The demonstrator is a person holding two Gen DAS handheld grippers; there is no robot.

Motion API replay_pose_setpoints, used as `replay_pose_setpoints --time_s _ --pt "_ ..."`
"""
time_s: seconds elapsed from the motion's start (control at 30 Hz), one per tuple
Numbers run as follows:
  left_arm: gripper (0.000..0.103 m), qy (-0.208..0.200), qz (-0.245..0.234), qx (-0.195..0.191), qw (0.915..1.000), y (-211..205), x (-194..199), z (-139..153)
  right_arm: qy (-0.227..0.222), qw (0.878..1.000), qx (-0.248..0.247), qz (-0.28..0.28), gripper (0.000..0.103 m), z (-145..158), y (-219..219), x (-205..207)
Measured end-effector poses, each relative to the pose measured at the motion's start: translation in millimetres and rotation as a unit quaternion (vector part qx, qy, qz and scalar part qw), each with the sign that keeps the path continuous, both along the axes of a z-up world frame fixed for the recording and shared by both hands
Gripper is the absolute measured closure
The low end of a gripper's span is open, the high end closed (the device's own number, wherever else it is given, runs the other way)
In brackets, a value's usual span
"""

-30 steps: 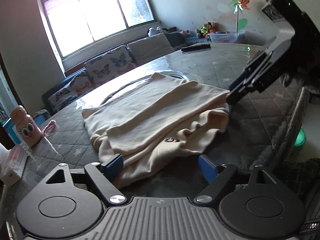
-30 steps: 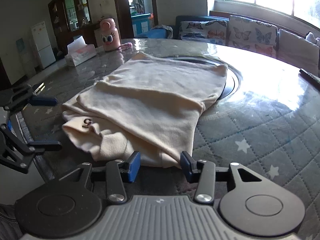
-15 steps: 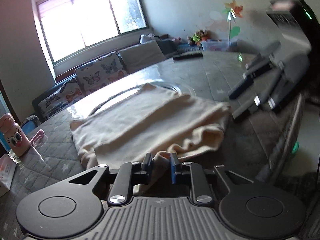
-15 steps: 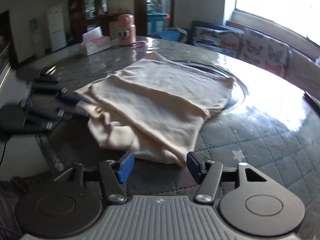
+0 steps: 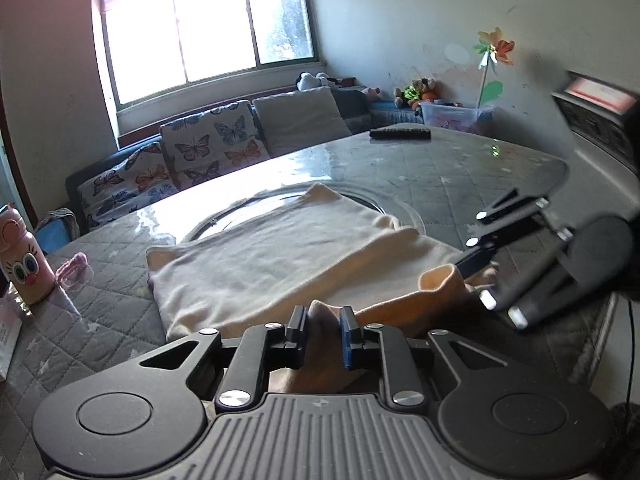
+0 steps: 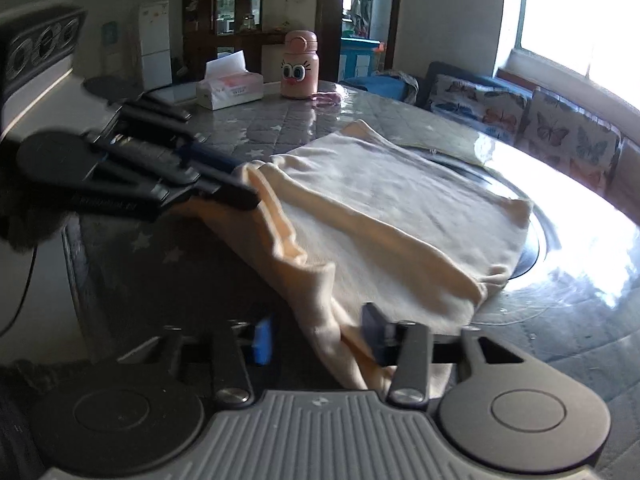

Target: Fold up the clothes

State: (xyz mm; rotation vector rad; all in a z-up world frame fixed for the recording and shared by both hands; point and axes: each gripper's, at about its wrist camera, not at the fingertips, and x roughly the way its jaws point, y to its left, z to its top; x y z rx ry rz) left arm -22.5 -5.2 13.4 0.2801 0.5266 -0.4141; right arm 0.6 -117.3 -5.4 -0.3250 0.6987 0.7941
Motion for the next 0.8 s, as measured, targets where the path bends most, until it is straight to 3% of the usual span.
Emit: replay_pose_setpoints --time_s 0.13,0.2,0.43,0.47,0.53,0.63,0.8 --pt "0.054 -0.013 0.005 0.031 0.9994 4.6 -17.1 -5.9 0.022 0.999 0.031 -0.014 0.086 6.6 -3.4 12.7" --pt "0.048 -0.021 0.008 0.052 0.9984 7.3 -24.1 -10.6 0.025 0.999 0.043 -0.021 0.087 11.2 -6.0 16.0" --pt "0.047 -0.02 0.013 0.102 0.9945 13.7 -28.7 -30.5 0.018 0.996 0.071 -0.042 0.09 23.9 -8.4 25.4" --pt "0.048 -0.02 0.015 0.106 0.994 15.1 -27.9 -32.5 0.018 0.996 0.075 -0.045 0.091 24.3 -8.5 26.2" --pt "0.068 -0.018 0.02 0.113 0.9933 18.5 -26.1 -36.3 0.018 0.995 0.081 -0.05 0.092 24.2 -8.7 27.4" --pt "0.087 -0.015 0.023 0.104 0.9942 25.3 -23.8 -36.0 0.016 0.995 0.086 -0.055 0.093 23.0 -9.1 25.9" --pt "0.091 -0.034 0.024 0.085 0.9955 28.7 -28.3 -22.1 0.008 0.992 0.106 -0.061 0.094 27.4 -14.1 17.5"
